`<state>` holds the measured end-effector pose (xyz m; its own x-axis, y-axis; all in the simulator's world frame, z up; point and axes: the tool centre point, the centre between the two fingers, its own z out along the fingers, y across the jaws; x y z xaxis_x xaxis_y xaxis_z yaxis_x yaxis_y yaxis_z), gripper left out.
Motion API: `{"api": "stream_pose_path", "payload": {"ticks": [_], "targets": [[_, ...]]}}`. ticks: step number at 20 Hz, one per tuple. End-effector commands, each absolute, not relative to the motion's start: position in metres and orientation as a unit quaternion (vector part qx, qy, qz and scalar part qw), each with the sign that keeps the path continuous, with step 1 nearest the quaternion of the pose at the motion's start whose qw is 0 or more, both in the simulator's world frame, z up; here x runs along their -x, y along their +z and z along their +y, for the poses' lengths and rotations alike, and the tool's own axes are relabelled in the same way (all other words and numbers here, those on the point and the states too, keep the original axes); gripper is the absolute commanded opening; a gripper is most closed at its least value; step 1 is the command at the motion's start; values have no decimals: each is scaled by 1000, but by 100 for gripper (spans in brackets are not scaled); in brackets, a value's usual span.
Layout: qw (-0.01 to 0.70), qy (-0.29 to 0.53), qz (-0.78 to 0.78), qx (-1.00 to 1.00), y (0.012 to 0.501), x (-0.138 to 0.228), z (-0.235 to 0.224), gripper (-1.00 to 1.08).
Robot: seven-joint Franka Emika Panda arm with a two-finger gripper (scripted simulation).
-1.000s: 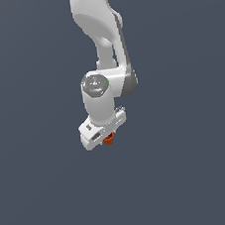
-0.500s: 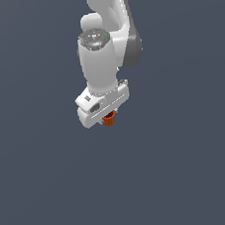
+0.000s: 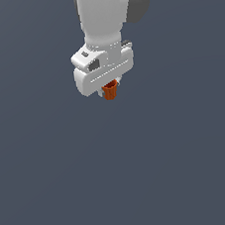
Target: Pick up the object and move it to a goal position.
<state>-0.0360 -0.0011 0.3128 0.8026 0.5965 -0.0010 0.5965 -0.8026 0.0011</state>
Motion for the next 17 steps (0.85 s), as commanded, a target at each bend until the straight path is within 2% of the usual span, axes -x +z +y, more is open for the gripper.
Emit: {"api": "stream_pose_path", "payload": {"ticks": [1,9,17], "targets": [[0,0,314,-949,337,45,3,-100],[0,0,314,-949,391,63,11,-100],[0,0,314,-949,409,67,14,-100]]}}
